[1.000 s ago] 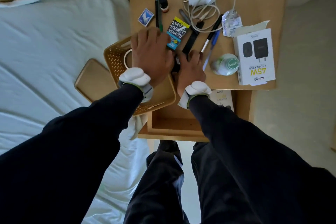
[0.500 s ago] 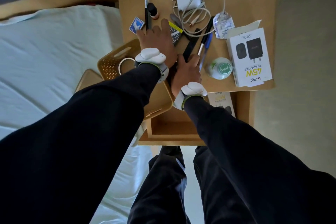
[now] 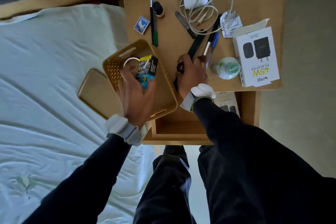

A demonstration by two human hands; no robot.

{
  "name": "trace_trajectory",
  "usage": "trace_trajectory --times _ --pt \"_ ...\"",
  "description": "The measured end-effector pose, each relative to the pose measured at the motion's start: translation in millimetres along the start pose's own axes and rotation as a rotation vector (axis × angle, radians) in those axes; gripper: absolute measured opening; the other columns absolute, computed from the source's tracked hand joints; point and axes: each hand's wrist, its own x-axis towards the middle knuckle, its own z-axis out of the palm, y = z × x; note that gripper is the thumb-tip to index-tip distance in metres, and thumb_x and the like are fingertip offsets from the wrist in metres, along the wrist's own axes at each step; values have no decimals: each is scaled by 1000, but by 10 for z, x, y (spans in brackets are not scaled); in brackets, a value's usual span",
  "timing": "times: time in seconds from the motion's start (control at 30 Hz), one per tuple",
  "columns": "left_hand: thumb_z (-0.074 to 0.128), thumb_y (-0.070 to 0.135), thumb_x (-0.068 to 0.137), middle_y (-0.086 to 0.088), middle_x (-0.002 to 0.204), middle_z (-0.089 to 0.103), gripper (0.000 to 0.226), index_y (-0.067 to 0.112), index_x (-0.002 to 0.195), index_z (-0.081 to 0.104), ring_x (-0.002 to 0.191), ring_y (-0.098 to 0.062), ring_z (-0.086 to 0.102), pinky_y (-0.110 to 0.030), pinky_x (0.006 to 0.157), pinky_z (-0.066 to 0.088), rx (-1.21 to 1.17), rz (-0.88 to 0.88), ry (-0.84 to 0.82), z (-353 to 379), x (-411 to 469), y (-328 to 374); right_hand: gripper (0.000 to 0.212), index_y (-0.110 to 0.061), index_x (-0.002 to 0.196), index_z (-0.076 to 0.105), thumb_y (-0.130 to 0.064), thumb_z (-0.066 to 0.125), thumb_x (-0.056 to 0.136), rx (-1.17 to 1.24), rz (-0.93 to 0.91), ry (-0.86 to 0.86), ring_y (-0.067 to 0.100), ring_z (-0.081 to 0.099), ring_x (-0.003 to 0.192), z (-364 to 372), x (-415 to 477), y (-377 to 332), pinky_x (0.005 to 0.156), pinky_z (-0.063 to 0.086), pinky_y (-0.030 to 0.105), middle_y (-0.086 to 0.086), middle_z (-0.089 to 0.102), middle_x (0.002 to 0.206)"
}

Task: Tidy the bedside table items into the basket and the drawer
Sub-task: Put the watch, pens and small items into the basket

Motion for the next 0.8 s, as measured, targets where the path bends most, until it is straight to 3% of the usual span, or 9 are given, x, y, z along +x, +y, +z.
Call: trace_trajectory --times 0.17,0.23,0.33,0.53,0.63,0.73,0.8 --pt "57 50 83 -2 119 58 54 25 123 29 105 -26 57 -51 89 48 34 -167 -65 163 -68 -208 35 -31 114 49 -16 60 85 133 -173 56 22 54 107 -92 -130 4 78 53 41 -3 56 111" --pt "60 45 85 -3 126 56 56 23 127 30 110 -28 55 -45 92 45 51 -198 -91 203 -34 -203 43 -30 125 48 -14 61 86 183 -239 85 20 57 111 -161 -156 -30 82 54 39 -4 58 119" --pt "65 40 83 -6 131 54 63 24 132 30 114 -31 56 -38 87 44 54 -207 -108 247 5 -209 60 -19 141 41 -11 63 87 245 -321 109 16 54 123 -316 -175 -146 96 45 26 -2 53 138" --pt "66 44 80 -10 128 53 71 25 135 25 111 -37 57 -47 85 52 102 -220 -198 319 18 -191 74 -8 150 26 -8 65 86 354 -523 62 21 48 132 -660 -396 -533 105 45 31 8 40 152" --pt "48 55 82 -11 136 47 72 19 142 29 120 -35 52 -42 90 46 177 -190 -234 299 -25 -223 84 -12 153 18 -15 68 86 338 -607 -171 18 49 132 -747 -555 -744 101 43 23 4 32 157" --pt "24 62 78 -10 145 41 82 18 148 29 130 -31 44 -41 102 39 259 -241 -207 207 -100 -224 89 -25 155 10 -24 68 87 138 -660 -296 15 63 111 -671 -628 -814 84 44 19 -3 41 153" --pt "31 59 77 -8 140 41 79 20 146 32 124 -32 46 -42 95 42 340 -147 -221 184 -146 -292 90 -30 154 9 -25 68 87 54 -589 -289 17 66 104 -566 -596 -808 77 41 19 -5 47 148"
